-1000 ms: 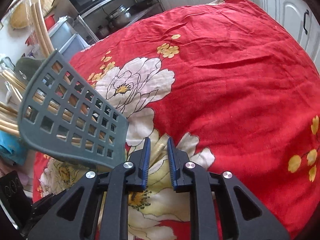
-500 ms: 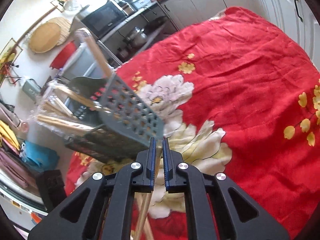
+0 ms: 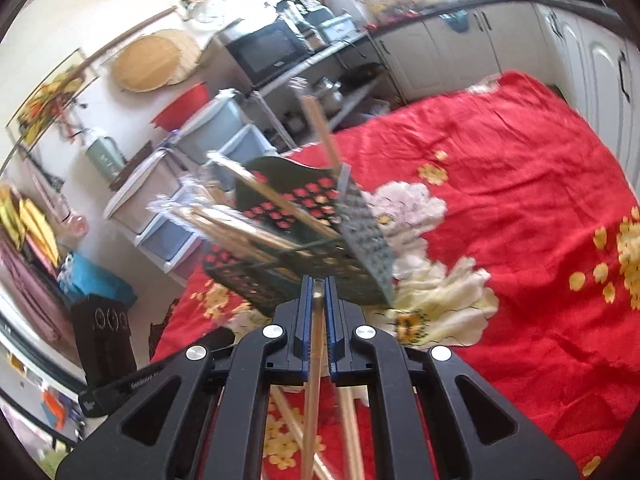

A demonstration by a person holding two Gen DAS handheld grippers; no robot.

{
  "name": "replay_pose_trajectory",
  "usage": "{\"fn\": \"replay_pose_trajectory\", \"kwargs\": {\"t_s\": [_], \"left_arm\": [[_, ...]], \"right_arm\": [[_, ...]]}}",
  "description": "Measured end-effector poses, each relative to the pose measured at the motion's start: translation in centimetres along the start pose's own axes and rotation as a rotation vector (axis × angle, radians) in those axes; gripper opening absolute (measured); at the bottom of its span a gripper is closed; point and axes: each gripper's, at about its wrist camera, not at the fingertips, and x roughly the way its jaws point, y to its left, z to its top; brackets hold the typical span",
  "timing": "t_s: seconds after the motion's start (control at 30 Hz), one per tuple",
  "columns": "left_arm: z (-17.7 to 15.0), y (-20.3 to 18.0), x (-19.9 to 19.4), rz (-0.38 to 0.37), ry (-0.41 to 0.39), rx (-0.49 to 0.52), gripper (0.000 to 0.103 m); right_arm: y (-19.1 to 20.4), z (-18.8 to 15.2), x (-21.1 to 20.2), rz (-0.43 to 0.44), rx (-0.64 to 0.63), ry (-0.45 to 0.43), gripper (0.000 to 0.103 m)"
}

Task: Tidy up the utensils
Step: 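Lift both held chopsticks upright and carry them toward the green caddy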

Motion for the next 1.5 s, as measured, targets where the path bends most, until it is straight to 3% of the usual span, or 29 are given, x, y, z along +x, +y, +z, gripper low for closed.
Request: {"fn": "replay_pose_trajectory", "kwargs": {"t_s": [0.2, 0.57, 1.5], "left_arm": [[0.9, -0.6, -2.0, -0.008, -0.060, 0.013, 0.003], [1.8, -1.8, -4.4, -0.019, -0.137, 0.022, 0.003], [6.3, -5.6, -8.8, -0.039, -0.303, 0.124, 0.003]], "right_arm": [[3.5, -0.2, -1.5, 0.030, -0.108, -0.035, 0.006], [6.9, -0.4, -2.5, 0.069, -0.195, -0.061, 0.006], [11.1, 3.0, -5.2, 0.088, -0.304, -0.216, 0.006]]}}
